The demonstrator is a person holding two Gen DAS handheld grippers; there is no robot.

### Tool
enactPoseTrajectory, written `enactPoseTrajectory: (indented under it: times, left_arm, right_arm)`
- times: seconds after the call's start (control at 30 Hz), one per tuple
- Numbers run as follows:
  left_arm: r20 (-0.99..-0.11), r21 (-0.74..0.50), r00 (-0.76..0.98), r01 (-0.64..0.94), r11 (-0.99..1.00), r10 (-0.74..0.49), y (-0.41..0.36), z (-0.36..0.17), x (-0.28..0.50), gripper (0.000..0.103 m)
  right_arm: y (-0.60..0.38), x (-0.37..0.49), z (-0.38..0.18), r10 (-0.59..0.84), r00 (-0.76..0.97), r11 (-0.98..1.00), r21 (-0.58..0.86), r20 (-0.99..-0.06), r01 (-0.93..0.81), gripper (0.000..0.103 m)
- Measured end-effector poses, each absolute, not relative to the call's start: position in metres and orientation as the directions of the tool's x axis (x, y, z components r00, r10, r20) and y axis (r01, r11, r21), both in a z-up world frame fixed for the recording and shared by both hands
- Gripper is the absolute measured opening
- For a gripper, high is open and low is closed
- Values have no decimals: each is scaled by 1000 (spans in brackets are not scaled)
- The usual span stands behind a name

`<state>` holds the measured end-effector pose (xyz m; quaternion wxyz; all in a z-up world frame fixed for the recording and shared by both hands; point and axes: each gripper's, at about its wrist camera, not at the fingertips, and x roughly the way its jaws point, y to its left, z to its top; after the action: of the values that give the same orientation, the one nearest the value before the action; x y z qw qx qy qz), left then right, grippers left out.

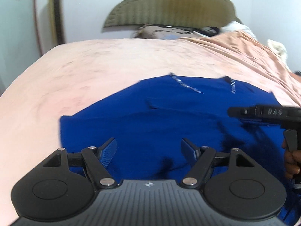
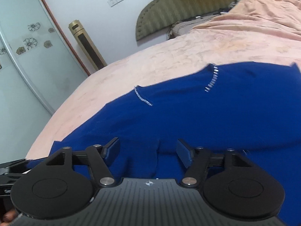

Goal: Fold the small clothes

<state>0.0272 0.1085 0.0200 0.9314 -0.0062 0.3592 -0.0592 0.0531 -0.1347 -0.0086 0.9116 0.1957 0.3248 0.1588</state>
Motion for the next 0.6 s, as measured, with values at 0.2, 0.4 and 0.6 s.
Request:
enactPoseTrajectory:
  times: [0.2, 0.4, 0.6]
  left_arm:
    - [-677, -73, 736, -50, 996, -13, 146, 17, 33, 75]
    - [-677, -107, 735, -151, 983, 39, 158, 22, 48, 75]
    - [-653, -110, 752, -211, 971, 90, 159, 36, 68, 75]
  right_arm:
    - [-103, 71, -14, 383, 683, 920, 324, -622, -221, 16]
    - [-90, 69, 17, 367, 727, 930, 253, -580, -267, 10]
    - [-112, 83, 67, 367, 805, 923, 288, -466, -254, 10]
